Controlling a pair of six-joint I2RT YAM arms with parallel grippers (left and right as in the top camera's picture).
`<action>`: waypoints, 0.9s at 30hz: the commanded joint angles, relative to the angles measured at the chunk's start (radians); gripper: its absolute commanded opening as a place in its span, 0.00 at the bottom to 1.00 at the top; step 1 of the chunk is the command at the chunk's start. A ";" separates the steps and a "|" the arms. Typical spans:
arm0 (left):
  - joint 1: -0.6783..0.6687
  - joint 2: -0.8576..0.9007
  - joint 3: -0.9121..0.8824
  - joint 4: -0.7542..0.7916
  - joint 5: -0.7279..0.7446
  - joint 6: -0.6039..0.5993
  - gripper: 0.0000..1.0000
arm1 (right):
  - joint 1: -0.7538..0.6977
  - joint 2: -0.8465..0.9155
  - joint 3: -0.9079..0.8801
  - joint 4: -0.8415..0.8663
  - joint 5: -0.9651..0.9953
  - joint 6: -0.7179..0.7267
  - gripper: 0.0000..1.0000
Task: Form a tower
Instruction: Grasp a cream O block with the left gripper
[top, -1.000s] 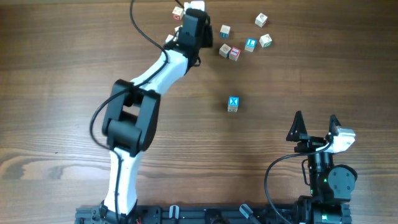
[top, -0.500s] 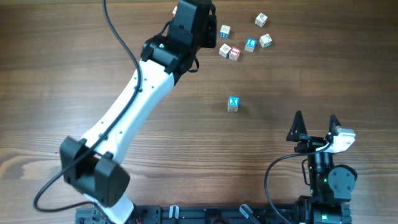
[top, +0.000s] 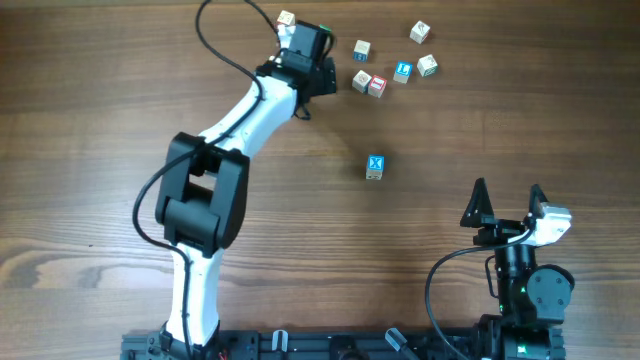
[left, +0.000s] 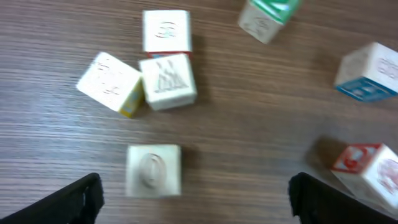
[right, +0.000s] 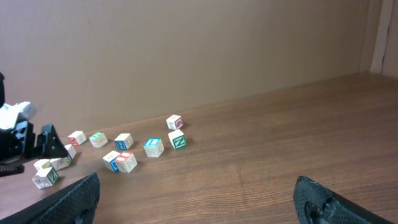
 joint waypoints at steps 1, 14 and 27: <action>0.051 -0.004 0.005 -0.032 0.109 0.004 0.99 | 0.004 -0.006 -0.001 0.003 -0.015 0.006 1.00; 0.093 0.107 0.282 -0.306 0.143 0.103 0.99 | 0.004 -0.006 -0.001 0.003 -0.015 0.006 1.00; 0.093 0.198 0.282 -0.268 0.143 0.102 0.64 | 0.004 -0.006 -0.001 0.003 -0.015 0.006 1.00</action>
